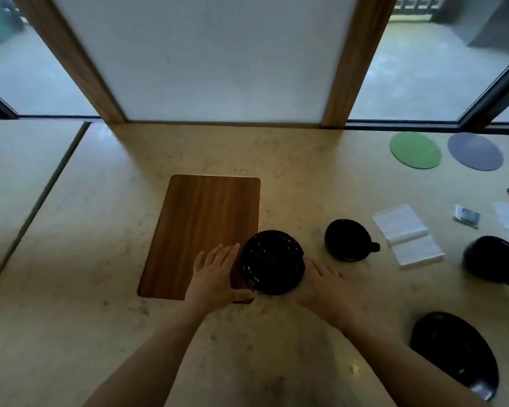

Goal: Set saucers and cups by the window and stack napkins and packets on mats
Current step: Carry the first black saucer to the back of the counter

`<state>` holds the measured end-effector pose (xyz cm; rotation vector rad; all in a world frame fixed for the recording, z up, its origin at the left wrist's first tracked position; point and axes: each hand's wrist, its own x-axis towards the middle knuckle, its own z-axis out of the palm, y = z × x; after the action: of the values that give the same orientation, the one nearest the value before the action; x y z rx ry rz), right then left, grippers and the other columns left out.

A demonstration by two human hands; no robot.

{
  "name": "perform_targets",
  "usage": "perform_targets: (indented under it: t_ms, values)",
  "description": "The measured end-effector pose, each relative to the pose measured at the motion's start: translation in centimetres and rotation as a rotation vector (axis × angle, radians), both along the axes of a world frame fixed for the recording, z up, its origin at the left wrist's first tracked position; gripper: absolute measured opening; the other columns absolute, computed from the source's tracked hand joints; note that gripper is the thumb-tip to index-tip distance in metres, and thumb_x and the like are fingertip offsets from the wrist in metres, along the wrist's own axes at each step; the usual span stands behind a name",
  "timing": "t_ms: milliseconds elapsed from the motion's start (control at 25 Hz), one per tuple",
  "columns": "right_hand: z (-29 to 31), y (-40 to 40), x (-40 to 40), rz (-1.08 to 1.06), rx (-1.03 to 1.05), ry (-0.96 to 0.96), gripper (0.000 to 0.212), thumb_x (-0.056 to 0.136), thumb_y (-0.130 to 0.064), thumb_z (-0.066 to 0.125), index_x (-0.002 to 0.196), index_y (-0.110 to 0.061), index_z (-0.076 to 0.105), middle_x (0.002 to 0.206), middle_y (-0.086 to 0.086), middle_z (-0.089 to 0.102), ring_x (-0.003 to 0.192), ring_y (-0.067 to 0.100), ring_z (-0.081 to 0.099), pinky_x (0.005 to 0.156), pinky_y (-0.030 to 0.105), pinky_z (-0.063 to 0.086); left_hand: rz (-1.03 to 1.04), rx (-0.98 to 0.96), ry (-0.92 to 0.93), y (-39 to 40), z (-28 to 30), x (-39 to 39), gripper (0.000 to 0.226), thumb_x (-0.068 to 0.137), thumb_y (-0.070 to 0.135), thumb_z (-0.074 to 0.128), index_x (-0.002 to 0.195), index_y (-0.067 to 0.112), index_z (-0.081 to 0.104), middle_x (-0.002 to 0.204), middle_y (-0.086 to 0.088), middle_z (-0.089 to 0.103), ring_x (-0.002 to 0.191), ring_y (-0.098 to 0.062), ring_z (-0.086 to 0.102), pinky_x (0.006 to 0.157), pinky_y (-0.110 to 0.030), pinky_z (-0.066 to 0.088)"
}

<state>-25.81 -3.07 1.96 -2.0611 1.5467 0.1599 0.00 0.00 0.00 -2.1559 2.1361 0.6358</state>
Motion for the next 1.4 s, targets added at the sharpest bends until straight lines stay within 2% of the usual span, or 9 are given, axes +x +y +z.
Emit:
perform_targets:
  t_ms: [160,280,480,680,1040,1400]
  values:
    - [-0.6,-1.2,0.4,-0.021,0.07,0.04,0.098,0.083,-0.059,0.058,0.154,-0.022,0.001,0.159,0.001,0.015,0.145,0.025,0.017,0.116,0.044,0.02,-0.033,0.029,-0.038,-1.4,-1.0,0.3,0.112,0.069,0.079,0.055,0.153,0.027,0.002,0.158,0.006,0.016,0.148,-0.018,0.0,0.118,-0.047,-0.003]
    - [-0.9,-1.4,0.8,-0.011,0.023,0.057,0.1,0.082,-0.059,0.06,0.154,-0.022,0.001,0.158,0.001,0.017,0.144,0.026,0.019,0.114,0.043,0.022,-0.054,0.077,-0.031,-2.0,-1.7,0.4,0.113,0.068,0.076,0.059,0.153,0.027,0.003,0.157,0.005,0.017,0.147,-0.018,0.0,0.118,-0.047,-0.002]
    - [-2.0,-2.2,1.0,-0.042,0.087,0.05,0.111,0.078,-0.053,0.069,0.154,-0.022,-0.006,0.16,0.002,0.009,0.146,0.028,0.008,0.116,0.045,0.017,-0.048,0.079,0.029,-2.7,-2.5,0.6,0.11,0.07,0.071,0.063,0.154,0.026,0.008,0.155,0.004,0.023,0.147,-0.017,0.003,0.118,-0.046,-0.004]
    - [-2.1,-2.7,1.0,-0.059,0.107,0.038,0.118,0.073,-0.052,0.074,0.153,-0.022,-0.008,0.16,0.003,0.011,0.146,0.03,0.007,0.116,0.047,0.018,-0.042,0.095,0.033,-3.2,-2.8,0.1,0.112,0.068,0.07,0.065,0.153,0.025,0.008,0.147,0.003,0.029,0.143,-0.019,0.01,0.117,-0.048,-0.007]
    - [-2.1,-2.9,1.4,-0.052,0.094,0.028,0.123,0.071,-0.054,0.075,0.153,-0.019,-0.011,0.16,0.004,0.01,0.146,0.028,0.008,0.116,0.046,0.017,-0.031,0.102,0.066,-3.5,-2.8,-0.8,0.124,0.062,0.063,0.074,0.153,0.023,0.0,0.145,0.001,0.027,0.141,-0.023,0.005,0.114,-0.054,-0.013]
    - [-1.9,-2.8,1.7,-0.061,0.054,-0.024,0.12,0.072,-0.05,0.075,0.153,-0.021,-0.008,0.159,0.003,0.01,0.146,0.026,0.007,0.116,0.043,0.018,-0.006,0.084,0.086,-3.5,-2.0,-0.7,0.123,0.064,0.059,0.075,0.153,0.022,0.0,0.145,0.0,0.024,0.141,-0.022,0.003,0.115,-0.051,-0.013]
